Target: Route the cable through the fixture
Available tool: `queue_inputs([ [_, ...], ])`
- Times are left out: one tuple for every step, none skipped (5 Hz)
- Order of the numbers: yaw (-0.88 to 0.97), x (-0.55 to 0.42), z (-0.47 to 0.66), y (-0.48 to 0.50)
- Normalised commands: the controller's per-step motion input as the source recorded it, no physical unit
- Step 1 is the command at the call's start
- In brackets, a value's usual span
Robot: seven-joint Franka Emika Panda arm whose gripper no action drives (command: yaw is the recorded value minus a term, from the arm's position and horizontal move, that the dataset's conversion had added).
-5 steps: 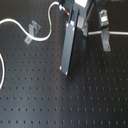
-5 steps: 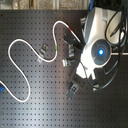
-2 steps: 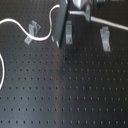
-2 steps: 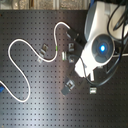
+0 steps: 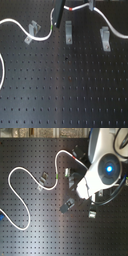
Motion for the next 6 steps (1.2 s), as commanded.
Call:
queue_inputs([
  [0.26, 0.124, -0.01, -0.330],
  [0.07, 0.028, 0.06, -0.045],
  [0.00, 0.105, 0.26, 0.054],
  [-0.06, 0.090, 0.24, 0.064],
  [-0.04, -0.021, 0.23, 0.117],
  [-0.12, -0.108, 0.25, 0.176],
])
